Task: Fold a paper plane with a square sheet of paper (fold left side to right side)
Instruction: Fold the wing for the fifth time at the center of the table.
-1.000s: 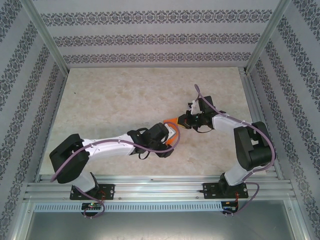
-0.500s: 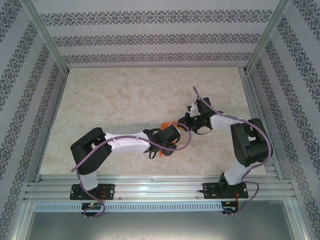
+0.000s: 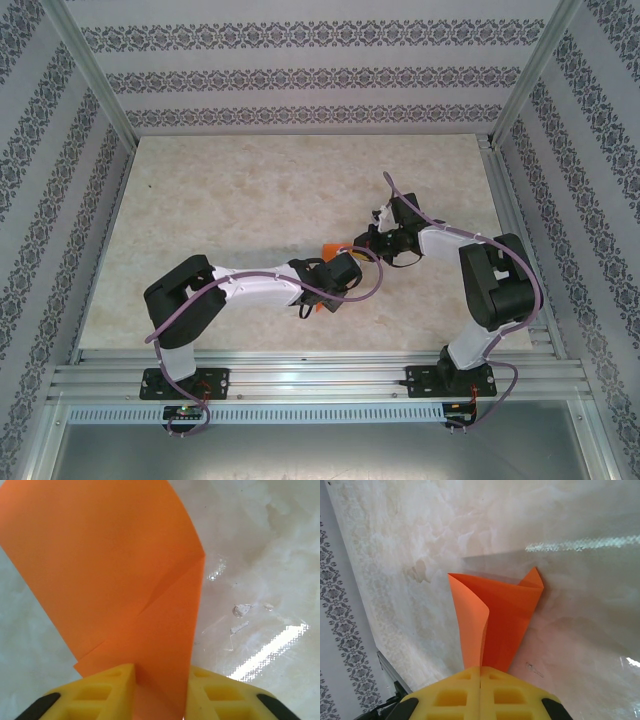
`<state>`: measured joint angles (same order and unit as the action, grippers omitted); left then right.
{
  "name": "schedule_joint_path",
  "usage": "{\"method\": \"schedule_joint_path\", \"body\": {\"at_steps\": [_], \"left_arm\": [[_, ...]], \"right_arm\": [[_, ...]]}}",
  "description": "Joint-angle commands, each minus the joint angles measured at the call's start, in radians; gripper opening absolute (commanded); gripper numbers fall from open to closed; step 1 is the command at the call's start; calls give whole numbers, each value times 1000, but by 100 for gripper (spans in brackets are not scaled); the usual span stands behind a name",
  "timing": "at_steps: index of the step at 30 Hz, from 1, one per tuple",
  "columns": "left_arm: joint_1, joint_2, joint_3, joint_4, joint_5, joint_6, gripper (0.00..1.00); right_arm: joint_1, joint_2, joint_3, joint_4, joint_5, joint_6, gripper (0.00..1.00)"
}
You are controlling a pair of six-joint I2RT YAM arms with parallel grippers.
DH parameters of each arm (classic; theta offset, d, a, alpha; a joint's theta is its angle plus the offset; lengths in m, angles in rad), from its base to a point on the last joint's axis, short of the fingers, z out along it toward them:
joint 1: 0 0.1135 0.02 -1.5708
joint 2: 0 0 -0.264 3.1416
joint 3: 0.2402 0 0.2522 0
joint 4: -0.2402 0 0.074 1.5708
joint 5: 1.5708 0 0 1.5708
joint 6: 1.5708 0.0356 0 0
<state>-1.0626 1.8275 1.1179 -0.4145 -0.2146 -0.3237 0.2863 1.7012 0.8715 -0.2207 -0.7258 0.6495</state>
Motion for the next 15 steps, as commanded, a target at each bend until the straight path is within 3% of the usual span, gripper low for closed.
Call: {"method": "schedule_joint_path", "body": {"at_steps": [1, 4, 8, 15], "left_arm": [[-10, 15, 3, 20, 26, -18, 24], [2, 11, -2, 34, 57, -24, 20], [25, -4, -26, 71, 107, -43, 14], [83, -39, -87, 169, 232, -78, 9]], "right_arm": [[9, 12, 28, -25, 5, -36, 0], [8, 5, 36, -44, 9, -56, 1], [3, -26, 47, -83, 32, -92, 9], [-41, -109, 36, -119, 64, -131, 30]]}}
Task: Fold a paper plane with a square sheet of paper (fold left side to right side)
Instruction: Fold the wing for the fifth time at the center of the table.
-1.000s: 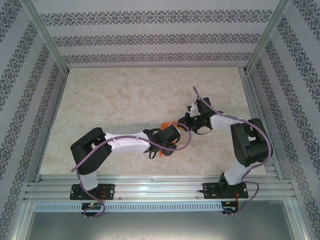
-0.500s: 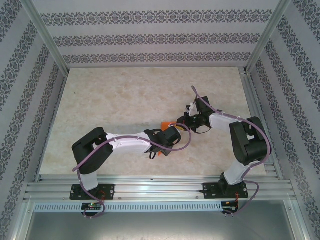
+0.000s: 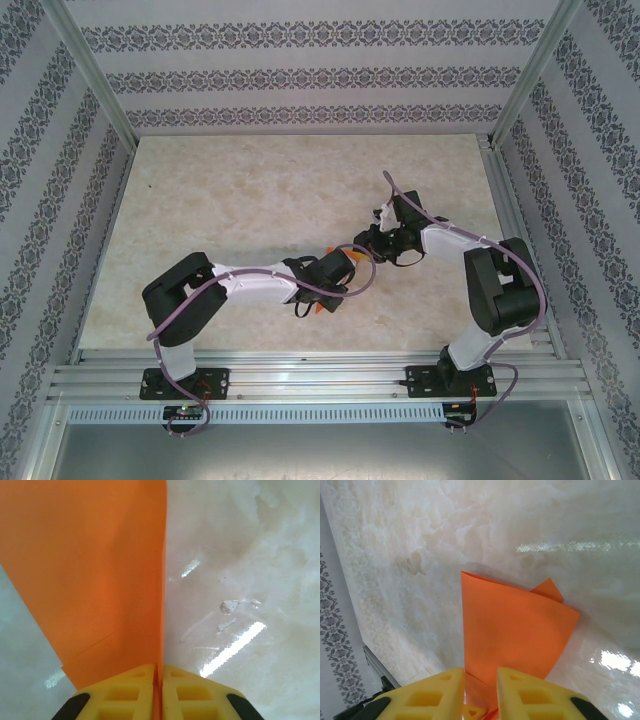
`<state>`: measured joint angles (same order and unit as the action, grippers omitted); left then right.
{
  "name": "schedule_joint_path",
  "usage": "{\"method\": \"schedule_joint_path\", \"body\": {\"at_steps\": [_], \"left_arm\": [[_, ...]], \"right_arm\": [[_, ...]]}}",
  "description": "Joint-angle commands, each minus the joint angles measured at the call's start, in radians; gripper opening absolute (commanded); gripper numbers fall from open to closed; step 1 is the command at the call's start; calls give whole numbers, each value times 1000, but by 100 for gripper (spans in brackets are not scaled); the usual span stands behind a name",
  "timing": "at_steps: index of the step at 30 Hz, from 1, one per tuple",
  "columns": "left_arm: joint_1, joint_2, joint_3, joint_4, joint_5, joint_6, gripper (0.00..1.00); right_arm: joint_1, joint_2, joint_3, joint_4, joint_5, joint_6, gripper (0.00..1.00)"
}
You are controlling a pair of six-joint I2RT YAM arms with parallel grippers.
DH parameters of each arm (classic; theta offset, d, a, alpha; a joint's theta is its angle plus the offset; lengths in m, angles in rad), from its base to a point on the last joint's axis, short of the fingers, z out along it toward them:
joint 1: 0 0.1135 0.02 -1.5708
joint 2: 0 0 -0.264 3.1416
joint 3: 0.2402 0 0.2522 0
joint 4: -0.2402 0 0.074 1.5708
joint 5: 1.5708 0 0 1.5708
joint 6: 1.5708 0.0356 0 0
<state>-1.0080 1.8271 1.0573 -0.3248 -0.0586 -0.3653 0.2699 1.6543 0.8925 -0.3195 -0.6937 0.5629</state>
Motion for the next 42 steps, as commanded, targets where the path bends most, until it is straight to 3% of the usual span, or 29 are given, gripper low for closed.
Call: {"method": "schedule_joint_path", "body": {"at_steps": [1, 5, 14, 24, 42], "left_arm": [[38, -44, -34, 91, 94, -42, 8], [82, -71, -82, 160, 171, -72, 6], [167, -115, -160, 334, 363, -160, 5], [230, -120, -218, 446, 426, -262, 2], [253, -91, -244, 558, 458, -376, 0]], "right_arm": [[-35, -79, 8, -18, 37, -47, 33], [-70, -132, -23, -6, 48, -55, 37], [-80, -130, -75, 65, 75, -61, 29], [-79, -71, -157, 259, 57, 52, 10], [33, 115, -98, 413, 67, 184, 3]]}}
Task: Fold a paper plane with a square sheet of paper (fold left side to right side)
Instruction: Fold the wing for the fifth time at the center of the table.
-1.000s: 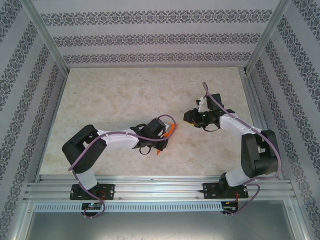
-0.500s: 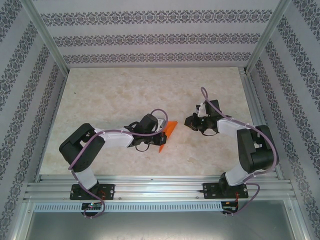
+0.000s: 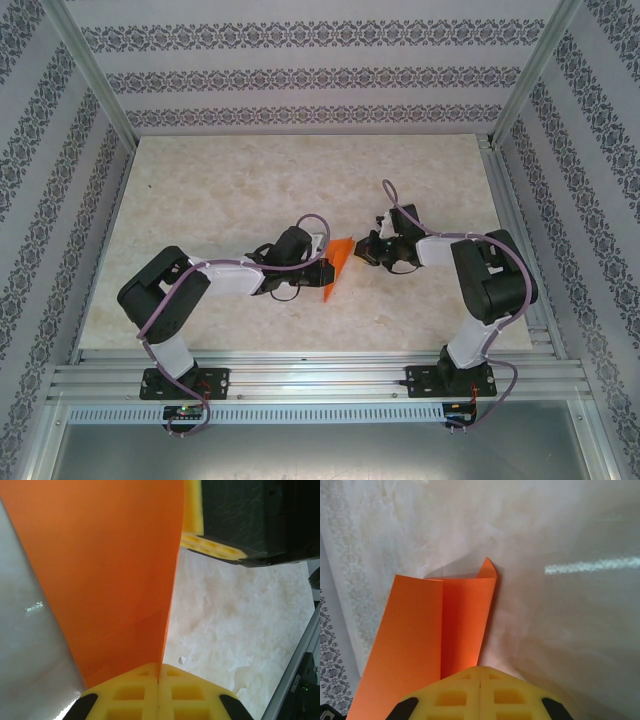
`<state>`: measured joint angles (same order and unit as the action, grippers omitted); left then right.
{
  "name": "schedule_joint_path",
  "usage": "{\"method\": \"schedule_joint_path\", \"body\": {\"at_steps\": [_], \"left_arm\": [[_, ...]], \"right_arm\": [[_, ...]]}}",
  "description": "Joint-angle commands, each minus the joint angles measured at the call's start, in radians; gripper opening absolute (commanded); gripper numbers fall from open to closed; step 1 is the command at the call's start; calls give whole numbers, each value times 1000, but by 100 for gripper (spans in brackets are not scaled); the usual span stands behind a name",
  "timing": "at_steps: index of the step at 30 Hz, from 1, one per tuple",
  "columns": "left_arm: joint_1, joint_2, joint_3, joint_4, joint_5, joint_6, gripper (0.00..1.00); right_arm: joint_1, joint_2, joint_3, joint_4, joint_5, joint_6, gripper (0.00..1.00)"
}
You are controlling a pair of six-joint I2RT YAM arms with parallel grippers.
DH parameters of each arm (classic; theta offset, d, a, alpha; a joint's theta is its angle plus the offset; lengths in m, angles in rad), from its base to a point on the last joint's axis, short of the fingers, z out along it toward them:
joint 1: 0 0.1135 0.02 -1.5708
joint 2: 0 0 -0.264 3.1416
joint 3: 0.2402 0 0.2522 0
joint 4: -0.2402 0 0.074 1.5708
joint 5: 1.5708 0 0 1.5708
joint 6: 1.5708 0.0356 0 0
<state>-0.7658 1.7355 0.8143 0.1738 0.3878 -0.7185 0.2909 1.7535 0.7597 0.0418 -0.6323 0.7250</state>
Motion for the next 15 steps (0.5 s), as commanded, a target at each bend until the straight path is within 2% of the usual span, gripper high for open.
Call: {"method": "schedule_joint_path", "body": {"at_steps": [1, 15], "left_arm": [[11, 3, -1, 61, 11, -24, 0], [11, 40, 7, 75, 10, -48, 0]], "right_arm": [[16, 21, 38, 55, 6, 23, 3], [50, 80, 82, 37, 24, 24, 3]]}}
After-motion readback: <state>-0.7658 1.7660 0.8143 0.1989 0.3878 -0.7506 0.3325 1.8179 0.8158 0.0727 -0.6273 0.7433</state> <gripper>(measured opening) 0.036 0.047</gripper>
